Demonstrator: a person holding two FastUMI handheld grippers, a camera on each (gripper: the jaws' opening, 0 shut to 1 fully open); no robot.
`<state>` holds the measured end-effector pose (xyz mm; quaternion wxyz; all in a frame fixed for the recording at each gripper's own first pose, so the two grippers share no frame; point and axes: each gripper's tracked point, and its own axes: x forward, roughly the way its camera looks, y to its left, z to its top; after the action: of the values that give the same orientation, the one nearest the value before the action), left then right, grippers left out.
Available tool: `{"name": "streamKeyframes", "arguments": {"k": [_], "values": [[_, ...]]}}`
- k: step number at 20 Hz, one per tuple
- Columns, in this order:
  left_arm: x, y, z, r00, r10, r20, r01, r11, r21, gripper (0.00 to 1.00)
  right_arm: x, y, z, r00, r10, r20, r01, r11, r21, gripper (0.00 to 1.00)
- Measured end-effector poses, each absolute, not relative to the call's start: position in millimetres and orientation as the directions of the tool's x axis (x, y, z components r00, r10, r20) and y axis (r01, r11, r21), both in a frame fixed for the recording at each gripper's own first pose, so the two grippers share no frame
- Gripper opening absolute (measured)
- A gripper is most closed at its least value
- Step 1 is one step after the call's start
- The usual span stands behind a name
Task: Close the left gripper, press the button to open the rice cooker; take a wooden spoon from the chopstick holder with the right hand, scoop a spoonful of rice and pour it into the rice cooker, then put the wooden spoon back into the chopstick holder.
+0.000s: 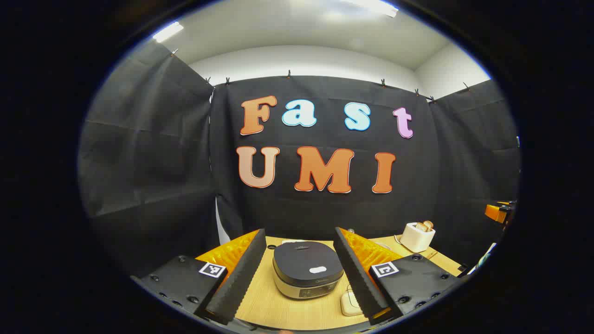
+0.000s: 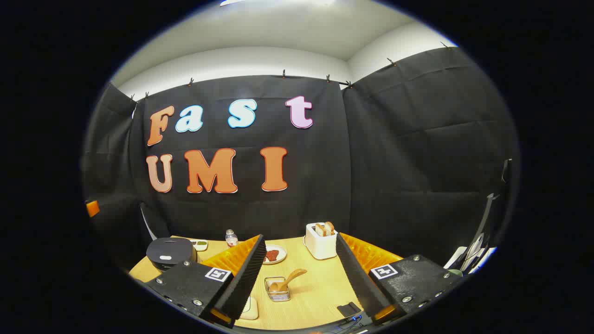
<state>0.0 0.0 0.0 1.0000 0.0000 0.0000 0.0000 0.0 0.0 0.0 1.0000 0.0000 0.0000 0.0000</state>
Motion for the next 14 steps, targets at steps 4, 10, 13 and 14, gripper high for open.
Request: {"name": "streamKeyframes", "arguments": {"k": [4, 10, 13, 14], "values": [[-7, 1, 6, 1.0, 0.005, 0.005, -0.005, 1.0, 0.008, 0.96, -1, 2, 2, 1.0, 0.01, -0.002, -0.01, 1.0, -0.001, 0.94], [-12, 1, 18, 1.0, -0.002, 0.018, 0.001, 0.999, 0.036, 0.96, 1, 10, 2, 1.0, 0.028, -0.004, -0.028, 1.0, -0.002, 0.94], [-12, 3, 17, 1.0, 0.009, 0.016, -0.009, 0.999, 0.042, 0.96, 0, 10, 2, 0.999, 0.033, -0.008, -0.033, 0.999, 0.007, 0.94], [-11, 5, 17, 1.0, 0.014, 0.012, -0.014, 0.999, 0.05, 0.96, 0, 9, 2, 0.999, 0.032, -0.008, -0.032, 0.999, 0.006, 0.94]]}}
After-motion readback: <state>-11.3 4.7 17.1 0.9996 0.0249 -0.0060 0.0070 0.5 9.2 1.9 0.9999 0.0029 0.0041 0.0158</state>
